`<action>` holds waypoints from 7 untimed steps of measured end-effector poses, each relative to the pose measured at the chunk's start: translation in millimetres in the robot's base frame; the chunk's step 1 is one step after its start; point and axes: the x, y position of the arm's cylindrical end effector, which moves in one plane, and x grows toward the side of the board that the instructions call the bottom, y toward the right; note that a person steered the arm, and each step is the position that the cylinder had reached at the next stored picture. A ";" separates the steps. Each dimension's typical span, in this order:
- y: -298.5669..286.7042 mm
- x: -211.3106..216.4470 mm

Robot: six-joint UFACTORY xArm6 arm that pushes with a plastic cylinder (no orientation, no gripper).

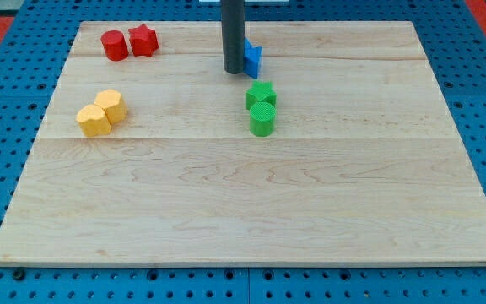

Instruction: Place the red star above the yellow hexagon

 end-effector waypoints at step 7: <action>-180.8 92.2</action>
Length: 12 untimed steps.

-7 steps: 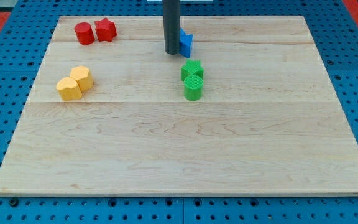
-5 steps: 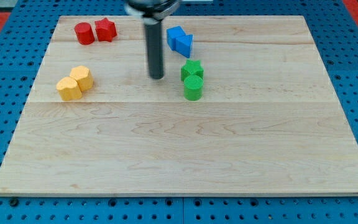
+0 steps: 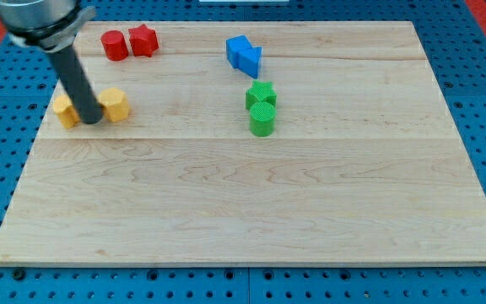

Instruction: Place the red star above the yellow hexagon

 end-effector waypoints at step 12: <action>50.0 -176.8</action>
